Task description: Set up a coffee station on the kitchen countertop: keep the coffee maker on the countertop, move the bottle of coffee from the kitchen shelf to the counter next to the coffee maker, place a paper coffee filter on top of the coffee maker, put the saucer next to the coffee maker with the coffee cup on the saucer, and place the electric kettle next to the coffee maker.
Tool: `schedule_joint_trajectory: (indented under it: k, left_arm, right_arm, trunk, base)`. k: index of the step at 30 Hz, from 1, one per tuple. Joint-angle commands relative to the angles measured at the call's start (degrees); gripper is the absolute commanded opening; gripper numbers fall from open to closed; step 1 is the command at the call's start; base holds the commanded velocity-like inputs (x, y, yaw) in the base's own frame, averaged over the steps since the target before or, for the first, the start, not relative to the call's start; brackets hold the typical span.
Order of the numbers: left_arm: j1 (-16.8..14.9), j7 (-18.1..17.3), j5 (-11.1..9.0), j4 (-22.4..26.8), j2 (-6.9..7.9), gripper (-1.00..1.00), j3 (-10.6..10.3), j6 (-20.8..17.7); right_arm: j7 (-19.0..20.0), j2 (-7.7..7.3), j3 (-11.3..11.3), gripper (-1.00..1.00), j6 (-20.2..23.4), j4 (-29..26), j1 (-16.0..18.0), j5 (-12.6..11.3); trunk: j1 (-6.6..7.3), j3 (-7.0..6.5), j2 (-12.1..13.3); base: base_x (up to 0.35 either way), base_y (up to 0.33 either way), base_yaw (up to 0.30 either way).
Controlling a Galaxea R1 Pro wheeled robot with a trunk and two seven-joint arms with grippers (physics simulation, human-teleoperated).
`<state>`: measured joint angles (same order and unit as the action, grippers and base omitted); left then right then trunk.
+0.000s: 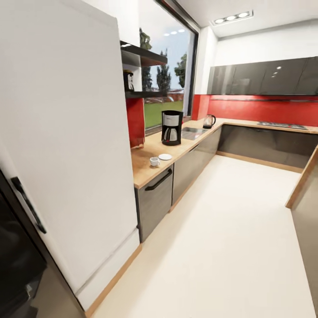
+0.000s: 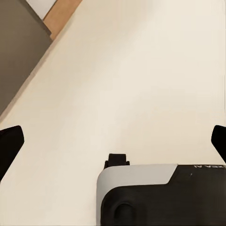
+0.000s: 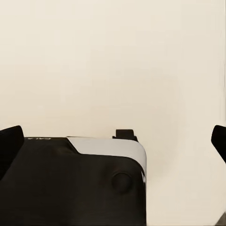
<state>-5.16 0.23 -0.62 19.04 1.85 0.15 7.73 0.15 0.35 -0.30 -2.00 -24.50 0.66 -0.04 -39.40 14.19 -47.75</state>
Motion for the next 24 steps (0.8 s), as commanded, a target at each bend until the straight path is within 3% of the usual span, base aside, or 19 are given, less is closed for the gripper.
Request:
schedule_joint_trajectory:
  k: [1,24]
  left_arm:
    - [-0.02,0.03,-0.13,-0.04,0.04,1.0,0.02,0.18]
    - [-0.02,0.03,-0.35,-0.06,0.16,1.0,0.55,0.27]
  right_arm:
    - [0.02,0.04,-0.05,1.0,-0.2,0.06,0.05,-0.01]
    - [-0.06,-0.26,-0.14,1.0,-0.2,-0.02,0.05,-0.03]
  trunk:
    - [0.22,-0.07,0.36]
    - [5.27,-3.37,9.59]
  base:
    - [0.0,0.0,-0.289]
    - [0.0,0.0,-0.289]
